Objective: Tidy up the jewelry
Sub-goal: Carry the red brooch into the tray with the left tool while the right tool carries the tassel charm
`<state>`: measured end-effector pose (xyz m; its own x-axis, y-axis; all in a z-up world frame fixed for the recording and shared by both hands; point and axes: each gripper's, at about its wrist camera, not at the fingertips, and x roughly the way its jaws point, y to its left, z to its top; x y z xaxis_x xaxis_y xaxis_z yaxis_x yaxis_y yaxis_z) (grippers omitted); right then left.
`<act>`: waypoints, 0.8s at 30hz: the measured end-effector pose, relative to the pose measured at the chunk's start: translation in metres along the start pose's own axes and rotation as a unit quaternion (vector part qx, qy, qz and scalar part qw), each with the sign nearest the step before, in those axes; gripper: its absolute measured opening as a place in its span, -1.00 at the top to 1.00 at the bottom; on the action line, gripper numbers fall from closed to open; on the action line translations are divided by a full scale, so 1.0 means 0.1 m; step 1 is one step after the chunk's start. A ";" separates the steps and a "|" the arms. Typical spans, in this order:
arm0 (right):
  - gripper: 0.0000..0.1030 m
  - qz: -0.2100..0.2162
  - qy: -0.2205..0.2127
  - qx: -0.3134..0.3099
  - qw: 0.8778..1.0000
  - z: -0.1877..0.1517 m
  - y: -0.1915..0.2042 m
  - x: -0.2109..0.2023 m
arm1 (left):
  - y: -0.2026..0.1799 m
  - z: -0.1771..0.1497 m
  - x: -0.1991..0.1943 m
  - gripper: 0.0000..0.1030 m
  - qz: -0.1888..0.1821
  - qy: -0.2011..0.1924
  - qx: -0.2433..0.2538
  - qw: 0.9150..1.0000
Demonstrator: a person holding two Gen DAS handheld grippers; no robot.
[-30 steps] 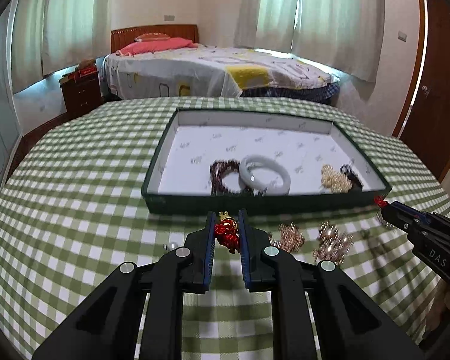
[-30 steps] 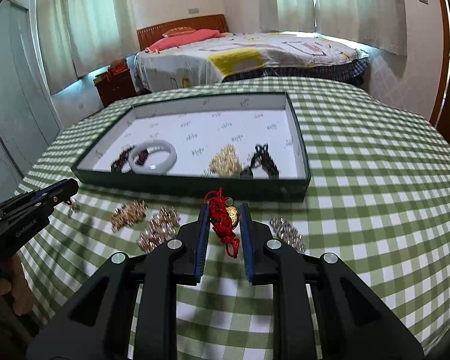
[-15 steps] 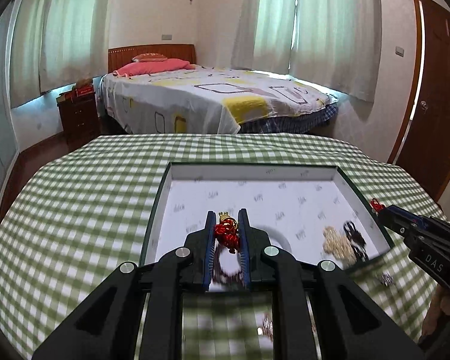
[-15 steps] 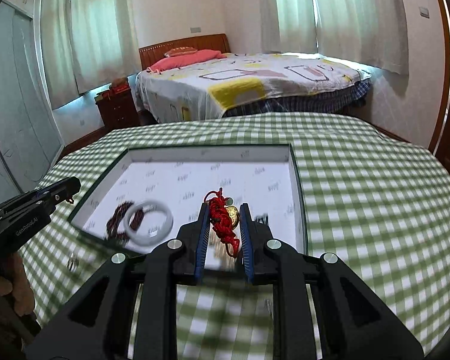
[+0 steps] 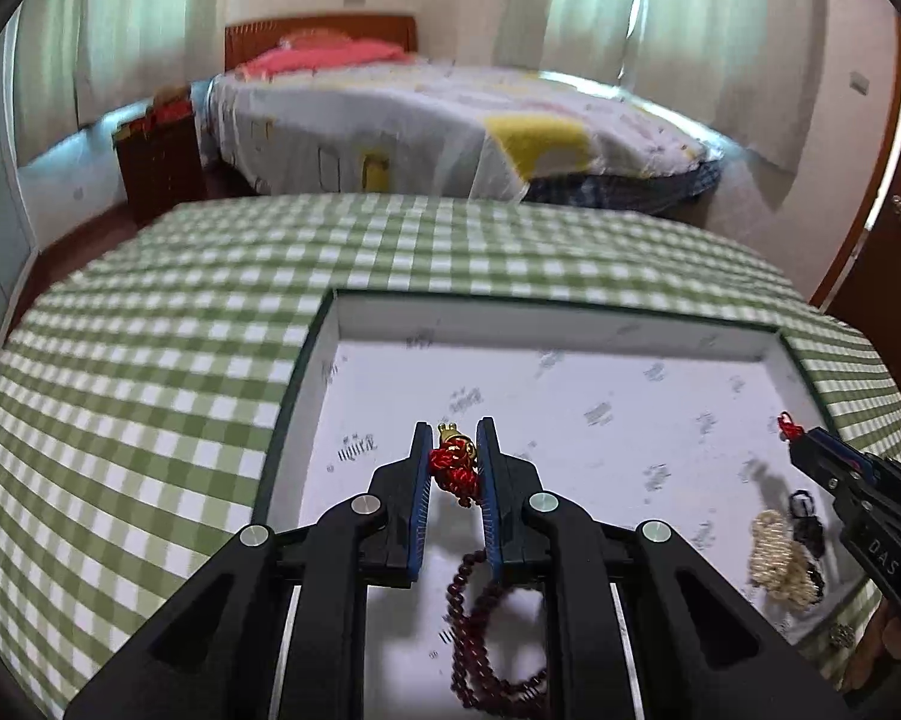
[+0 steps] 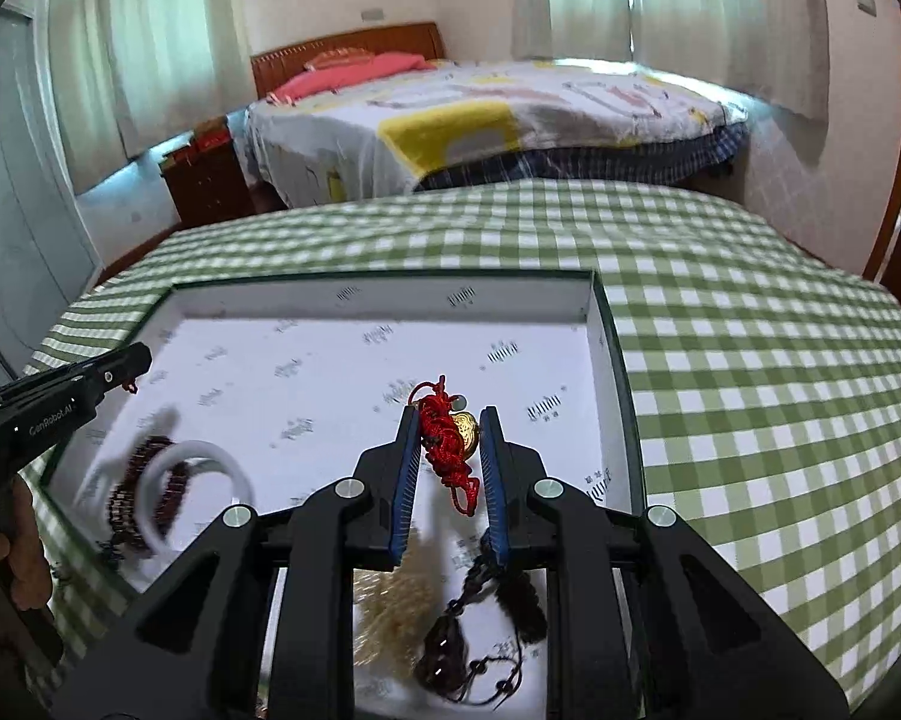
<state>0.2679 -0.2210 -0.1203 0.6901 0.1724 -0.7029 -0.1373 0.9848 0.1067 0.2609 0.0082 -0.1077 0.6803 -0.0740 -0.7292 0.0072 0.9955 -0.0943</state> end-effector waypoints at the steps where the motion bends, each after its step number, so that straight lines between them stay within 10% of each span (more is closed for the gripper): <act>1: 0.61 -0.003 0.005 0.000 1.000 0.00 -0.01 0.03 | 0.01 0.00 0.05 0.69 0.001 0.009 -0.002 1.000; 11: 0.53 -0.002 0.031 -0.001 1.000 -0.06 -0.03 0.14 | 0.00 -0.04 0.19 0.64 0.012 0.054 -0.004 0.998; 13: 0.47 0.000 0.029 -0.003 1.000 -0.05 -0.02 0.13 | 0.00 -0.03 0.19 0.37 0.007 0.057 -0.006 0.998; 17: 0.29 0.002 0.019 0.002 1.000 -0.05 -0.02 0.06 | -0.02 -0.02 0.10 -0.11 0.003 0.033 -0.005 0.999; 24: 0.29 0.009 -0.021 0.015 1.000 -0.05 0.00 -0.34 | 0.09 -0.08 -0.21 -0.12 -0.013 -0.012 -0.034 0.999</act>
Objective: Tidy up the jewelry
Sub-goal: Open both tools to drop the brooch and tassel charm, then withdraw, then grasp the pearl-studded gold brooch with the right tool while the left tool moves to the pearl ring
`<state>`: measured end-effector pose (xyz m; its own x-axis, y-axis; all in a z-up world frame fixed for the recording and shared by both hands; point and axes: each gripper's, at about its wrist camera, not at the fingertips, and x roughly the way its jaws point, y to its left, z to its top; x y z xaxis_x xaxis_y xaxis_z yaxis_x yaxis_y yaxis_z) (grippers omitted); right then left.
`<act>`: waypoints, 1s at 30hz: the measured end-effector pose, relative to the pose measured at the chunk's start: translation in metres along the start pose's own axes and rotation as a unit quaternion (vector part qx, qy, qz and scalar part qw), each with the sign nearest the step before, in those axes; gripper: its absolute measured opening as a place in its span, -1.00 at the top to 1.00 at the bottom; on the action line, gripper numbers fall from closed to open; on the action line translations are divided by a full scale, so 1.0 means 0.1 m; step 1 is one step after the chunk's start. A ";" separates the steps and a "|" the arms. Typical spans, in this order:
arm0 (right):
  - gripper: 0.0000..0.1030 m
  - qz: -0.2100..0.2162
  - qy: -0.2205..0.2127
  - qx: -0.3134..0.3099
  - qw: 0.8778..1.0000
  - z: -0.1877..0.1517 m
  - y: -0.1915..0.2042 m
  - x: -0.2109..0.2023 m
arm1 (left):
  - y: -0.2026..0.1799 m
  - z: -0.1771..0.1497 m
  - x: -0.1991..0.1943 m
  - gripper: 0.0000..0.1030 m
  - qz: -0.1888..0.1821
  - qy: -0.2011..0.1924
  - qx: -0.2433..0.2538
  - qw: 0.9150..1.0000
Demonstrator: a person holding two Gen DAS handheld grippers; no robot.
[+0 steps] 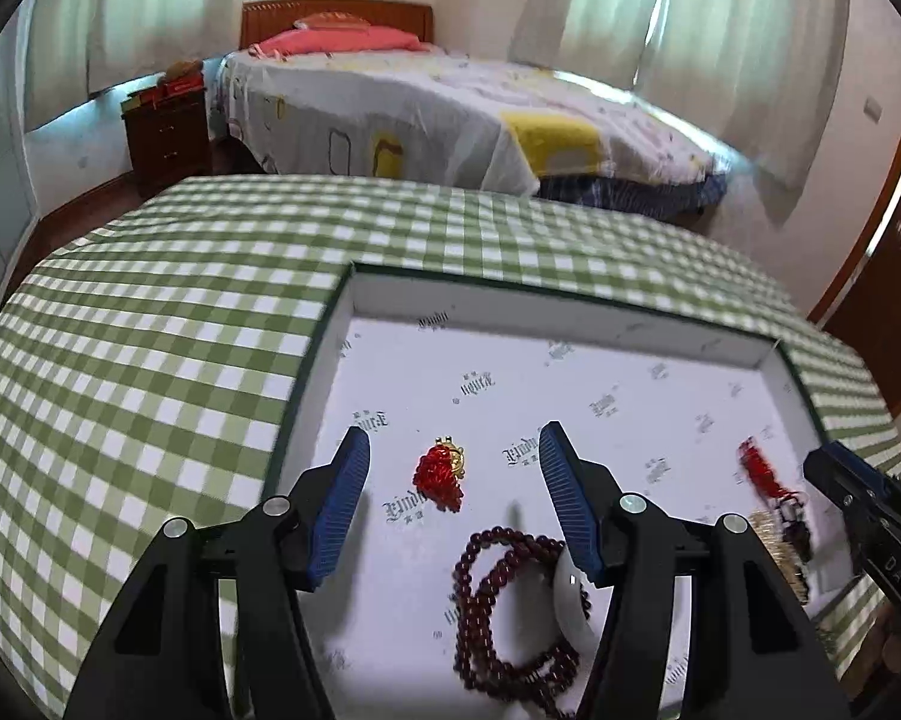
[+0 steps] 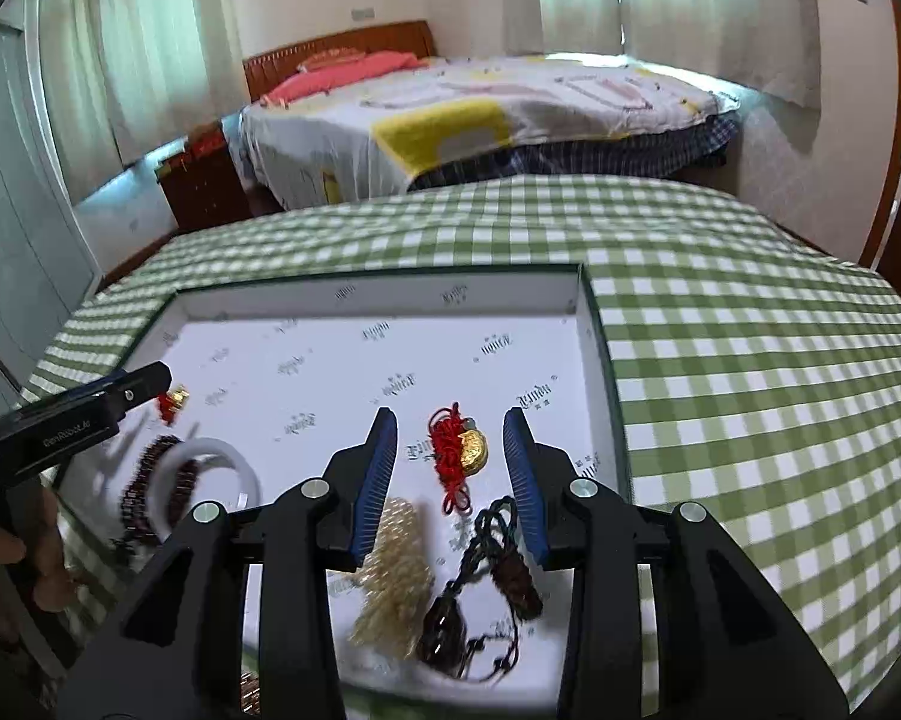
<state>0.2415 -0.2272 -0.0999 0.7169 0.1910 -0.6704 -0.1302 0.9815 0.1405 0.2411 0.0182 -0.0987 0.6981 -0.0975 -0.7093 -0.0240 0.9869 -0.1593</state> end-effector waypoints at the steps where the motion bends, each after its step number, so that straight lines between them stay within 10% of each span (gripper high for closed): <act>1: 0.29 0.003 -0.005 0.000 1.000 -0.02 0.02 -0.07 | 0.01 -0.01 -0.06 -0.12 -0.002 -0.007 -0.002 1.000; 30: 0.28 0.048 0.042 -0.026 0.998 -0.99 0.65 -0.56 | 0.49 -1.03 -0.94 -0.12 0.051 0.010 0.008 0.999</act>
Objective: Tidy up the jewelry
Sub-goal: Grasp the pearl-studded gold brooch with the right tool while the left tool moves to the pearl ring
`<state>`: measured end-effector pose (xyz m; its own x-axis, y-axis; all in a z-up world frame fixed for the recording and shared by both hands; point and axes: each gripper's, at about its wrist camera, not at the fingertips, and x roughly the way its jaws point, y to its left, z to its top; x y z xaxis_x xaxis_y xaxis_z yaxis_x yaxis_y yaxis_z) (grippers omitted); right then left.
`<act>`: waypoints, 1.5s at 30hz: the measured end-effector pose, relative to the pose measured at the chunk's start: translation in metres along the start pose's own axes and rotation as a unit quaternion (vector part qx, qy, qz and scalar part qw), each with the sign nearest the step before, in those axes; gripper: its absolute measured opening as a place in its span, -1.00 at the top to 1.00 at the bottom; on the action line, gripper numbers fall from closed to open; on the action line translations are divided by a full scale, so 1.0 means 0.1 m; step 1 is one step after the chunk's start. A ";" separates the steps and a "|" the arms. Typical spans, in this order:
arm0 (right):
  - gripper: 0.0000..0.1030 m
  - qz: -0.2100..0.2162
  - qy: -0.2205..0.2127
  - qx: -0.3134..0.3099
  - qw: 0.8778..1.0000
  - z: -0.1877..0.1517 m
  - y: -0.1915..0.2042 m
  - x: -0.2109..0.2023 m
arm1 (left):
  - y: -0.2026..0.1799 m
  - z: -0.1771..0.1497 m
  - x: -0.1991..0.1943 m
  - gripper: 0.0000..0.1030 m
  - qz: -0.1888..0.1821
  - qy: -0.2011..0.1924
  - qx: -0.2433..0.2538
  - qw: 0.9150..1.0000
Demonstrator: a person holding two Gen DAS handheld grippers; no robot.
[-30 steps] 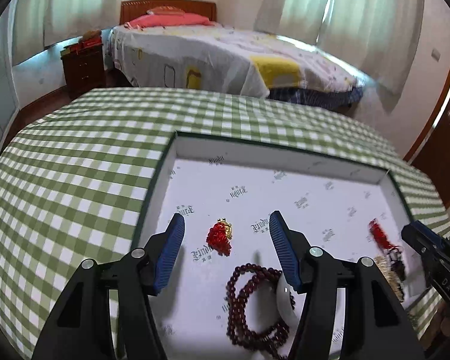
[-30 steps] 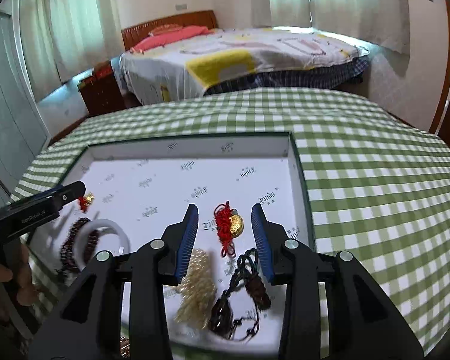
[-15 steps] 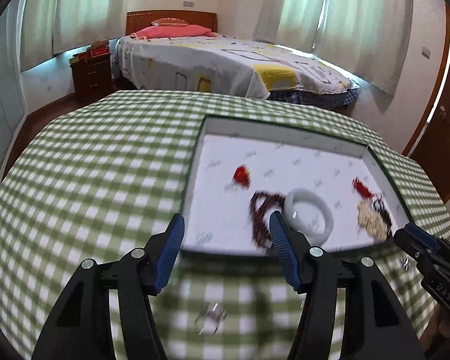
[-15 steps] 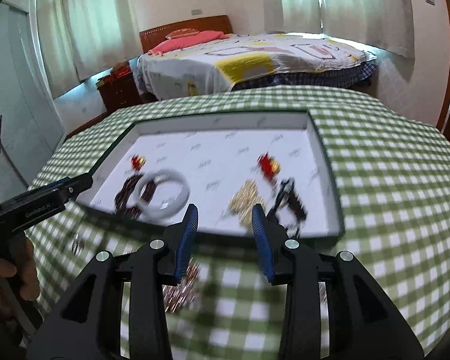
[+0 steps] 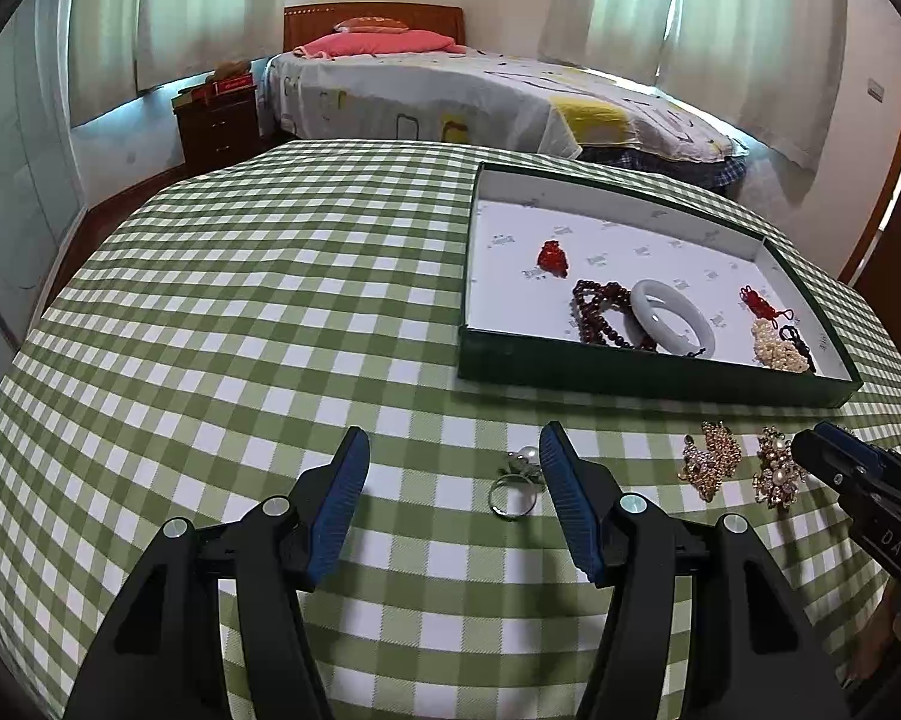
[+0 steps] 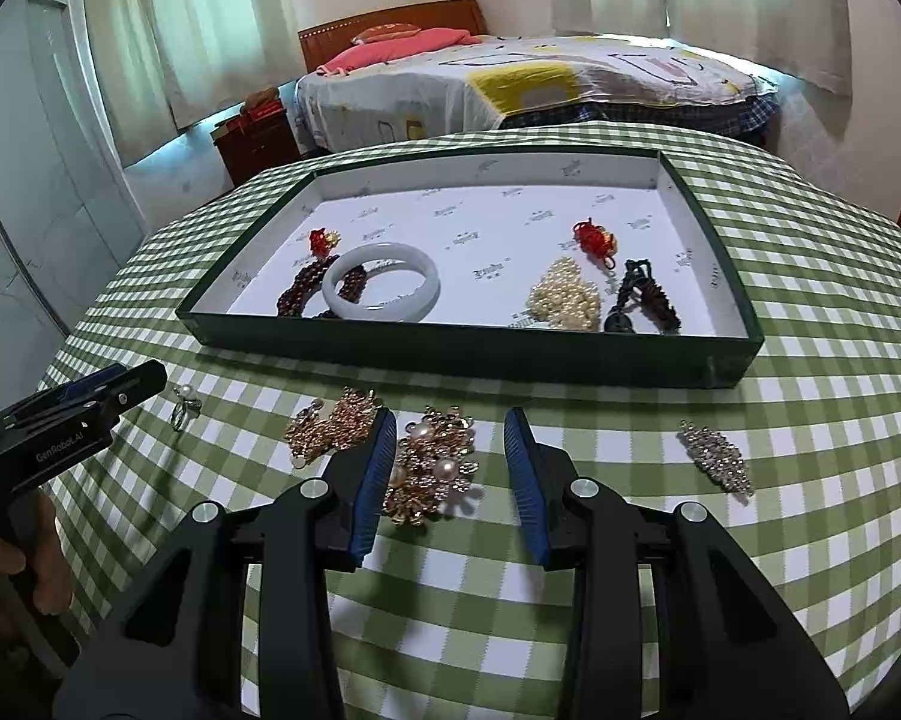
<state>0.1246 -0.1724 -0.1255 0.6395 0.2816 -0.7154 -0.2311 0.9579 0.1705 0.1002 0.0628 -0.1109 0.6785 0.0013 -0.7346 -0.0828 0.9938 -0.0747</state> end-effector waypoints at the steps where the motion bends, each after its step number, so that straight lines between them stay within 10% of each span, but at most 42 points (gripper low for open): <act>1: 0.28 0.000 0.002 0.000 1.000 0.00 0.00 0.01 | 0.00 0.00 0.00 -0.12 0.001 -0.001 0.000 1.000; 16: 0.06 -0.011 0.026 -0.014 0.999 -0.03 0.06 0.16 | -0.02 -0.07 0.03 -0.12 0.005 0.006 0.003 1.000; 19: 0.37 -0.014 0.028 -0.029 0.999 -0.04 0.10 0.17 | -0.02 -0.08 0.04 -0.12 0.006 0.008 0.003 1.000; 32: 0.43 -0.024 0.011 -0.037 0.999 -0.02 -0.01 0.00 | -0.10 -0.13 0.14 -0.13 0.001 0.022 0.013 1.000; 34: 0.81 -0.020 0.017 -0.033 0.999 -0.02 -0.07 -0.01 | -0.11 -0.13 0.15 -0.13 0.001 0.021 0.013 1.000; 45: 0.65 -0.006 0.017 -0.012 1.000 -0.04 -0.17 -0.02 | -0.17 -0.10 0.16 -0.13 -0.006 0.018 0.013 1.000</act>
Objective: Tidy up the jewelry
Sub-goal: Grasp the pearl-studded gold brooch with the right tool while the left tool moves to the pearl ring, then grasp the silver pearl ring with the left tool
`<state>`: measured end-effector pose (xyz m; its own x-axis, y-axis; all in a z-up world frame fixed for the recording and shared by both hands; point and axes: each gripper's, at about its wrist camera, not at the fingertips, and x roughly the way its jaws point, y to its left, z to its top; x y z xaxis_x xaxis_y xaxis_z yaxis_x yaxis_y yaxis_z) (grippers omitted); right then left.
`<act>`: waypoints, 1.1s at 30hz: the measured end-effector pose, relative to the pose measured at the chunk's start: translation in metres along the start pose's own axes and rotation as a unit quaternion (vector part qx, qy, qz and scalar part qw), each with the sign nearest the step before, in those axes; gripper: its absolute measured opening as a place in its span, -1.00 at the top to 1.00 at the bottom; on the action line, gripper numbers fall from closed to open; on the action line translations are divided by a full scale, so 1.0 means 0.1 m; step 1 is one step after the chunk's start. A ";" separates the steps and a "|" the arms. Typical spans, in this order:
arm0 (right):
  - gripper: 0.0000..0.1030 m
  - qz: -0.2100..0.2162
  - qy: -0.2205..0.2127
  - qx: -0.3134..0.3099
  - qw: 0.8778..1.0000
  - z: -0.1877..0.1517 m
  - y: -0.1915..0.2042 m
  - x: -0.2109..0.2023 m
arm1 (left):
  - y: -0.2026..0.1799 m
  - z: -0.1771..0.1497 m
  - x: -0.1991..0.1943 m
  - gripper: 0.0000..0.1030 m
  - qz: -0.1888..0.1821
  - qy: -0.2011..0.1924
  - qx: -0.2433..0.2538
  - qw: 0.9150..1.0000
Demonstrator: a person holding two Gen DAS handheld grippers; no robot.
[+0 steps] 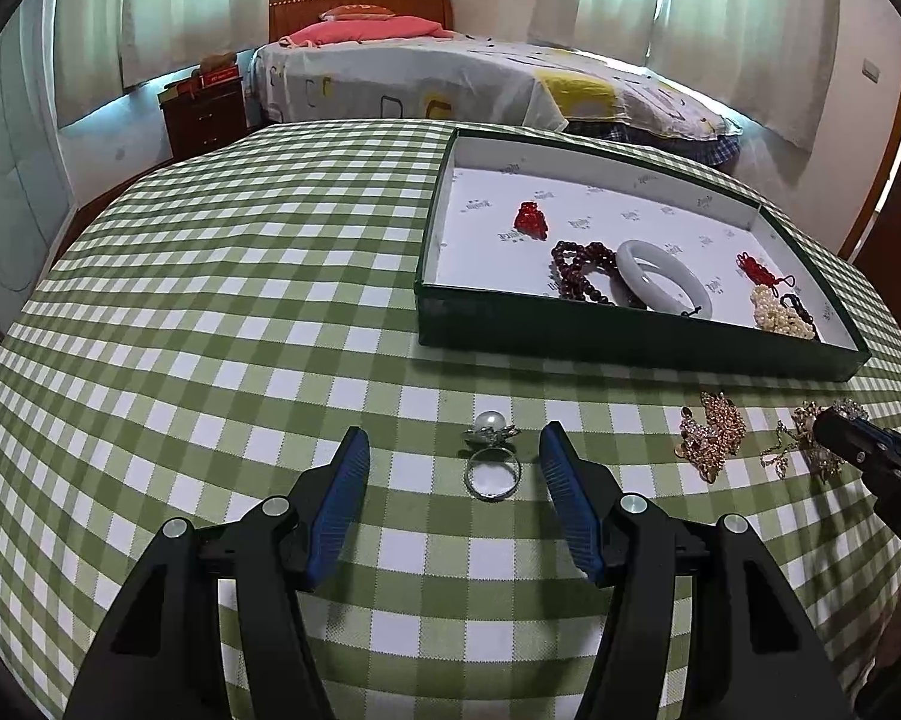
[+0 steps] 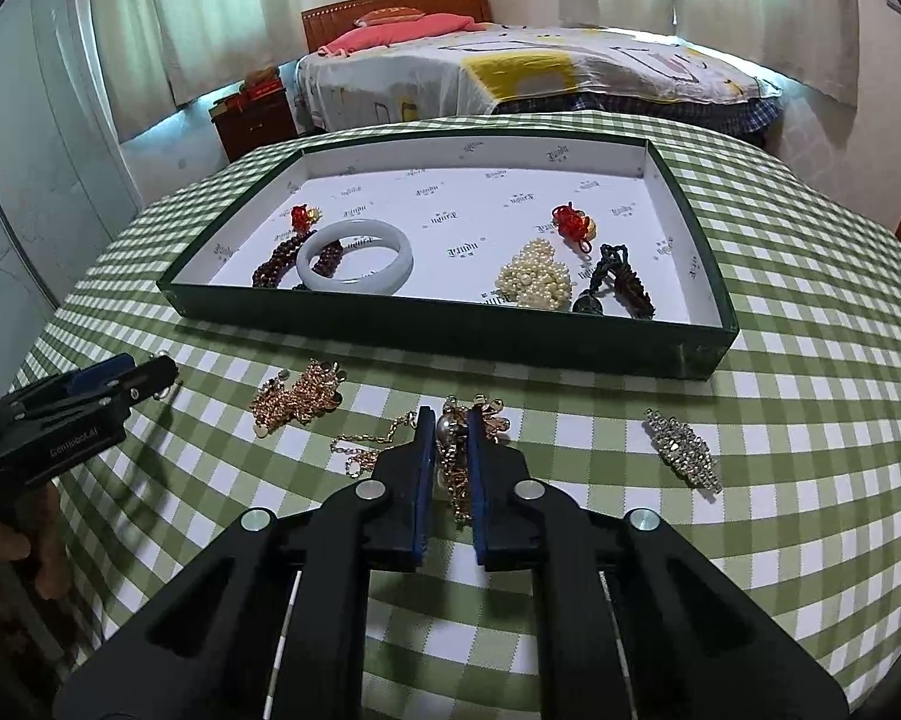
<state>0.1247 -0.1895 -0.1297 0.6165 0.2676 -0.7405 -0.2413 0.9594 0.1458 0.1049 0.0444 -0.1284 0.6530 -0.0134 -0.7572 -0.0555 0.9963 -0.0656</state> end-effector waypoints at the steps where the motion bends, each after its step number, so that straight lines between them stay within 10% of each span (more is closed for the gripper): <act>1: 0.42 0.003 -0.001 0.005 1.000 0.00 0.00 0.00 | 0.00 0.00 0.00 -0.13 -0.001 0.000 0.000 1.000; 16: 0.21 -0.013 0.008 0.009 1.000 -0.01 -0.04 0.08 | -0.05 -0.01 0.03 -0.13 -0.001 0.000 0.004 1.000; 19: 0.55 -0.013 0.010 -0.002 1.000 -0.03 -0.01 0.08 | -0.06 -0.01 0.04 -0.13 0.000 0.000 0.006 1.000; 33: 0.56 -0.006 0.003 -0.005 1.000 -0.04 0.00 0.05 | -0.11 0.01 0.07 -0.13 -0.001 -0.005 0.014 1.000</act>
<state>0.1247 -0.1884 -0.1354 0.6156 0.2546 -0.7458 -0.2409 0.9619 0.1295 0.1105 0.0336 -0.1321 0.6604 -0.0154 -0.7507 -0.0331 0.9982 -0.0497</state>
